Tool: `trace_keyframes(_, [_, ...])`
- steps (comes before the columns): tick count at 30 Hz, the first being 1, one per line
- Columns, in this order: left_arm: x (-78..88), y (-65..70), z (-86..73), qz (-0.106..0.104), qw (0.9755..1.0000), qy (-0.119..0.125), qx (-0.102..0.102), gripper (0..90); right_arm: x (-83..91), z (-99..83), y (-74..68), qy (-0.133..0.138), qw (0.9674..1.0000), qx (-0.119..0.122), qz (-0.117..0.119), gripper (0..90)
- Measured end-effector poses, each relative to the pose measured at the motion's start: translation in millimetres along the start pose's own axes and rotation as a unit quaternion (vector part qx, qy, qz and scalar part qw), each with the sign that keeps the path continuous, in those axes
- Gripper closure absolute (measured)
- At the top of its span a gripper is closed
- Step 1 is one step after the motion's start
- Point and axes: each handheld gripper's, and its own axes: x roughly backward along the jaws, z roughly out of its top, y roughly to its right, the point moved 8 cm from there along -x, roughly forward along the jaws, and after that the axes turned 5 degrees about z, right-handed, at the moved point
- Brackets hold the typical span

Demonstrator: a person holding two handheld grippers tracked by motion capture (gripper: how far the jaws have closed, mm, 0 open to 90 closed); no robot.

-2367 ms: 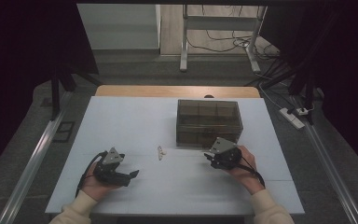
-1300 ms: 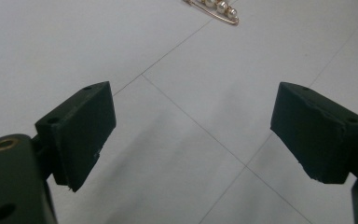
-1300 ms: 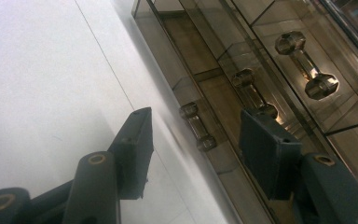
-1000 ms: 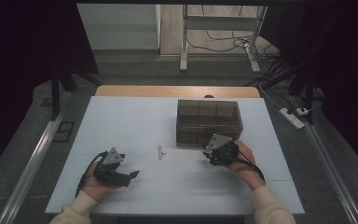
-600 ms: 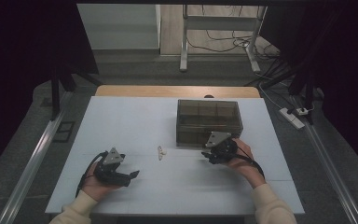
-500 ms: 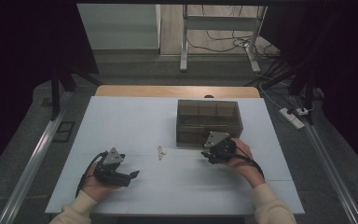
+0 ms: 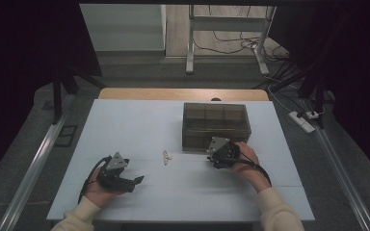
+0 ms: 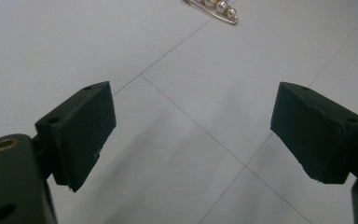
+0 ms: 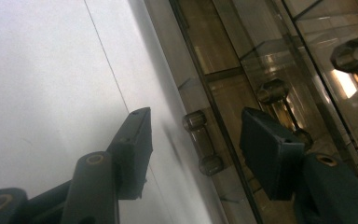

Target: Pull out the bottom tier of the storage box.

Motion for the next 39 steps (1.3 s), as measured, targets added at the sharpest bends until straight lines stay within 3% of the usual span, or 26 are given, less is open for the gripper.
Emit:
trace_keyframes(6, [-0.2, 0.2, -0.2, 0.000, 1.0000, -0.001, 0.000, 13.0, -7.2, -0.6, -0.9, -0.020, 0.9996, 0.014, -0.011, 45.1])
trace_keyframes(17, [0.1, 0.0, -0.2, 0.000, 1.0000, 0.000, 0.000, 13.1, -8.1, -1.1, 3.4, -0.024, 0.9991, 0.020, -0.028, 62.3])
trace_keyframes(39, [-0.2, -0.4, -0.8, 0.000, 1.0000, -0.002, -0.002, 13.1, -5.1, -1.4, -1.2, -0.027, 0.9993, 0.023, -0.007, 64.0])
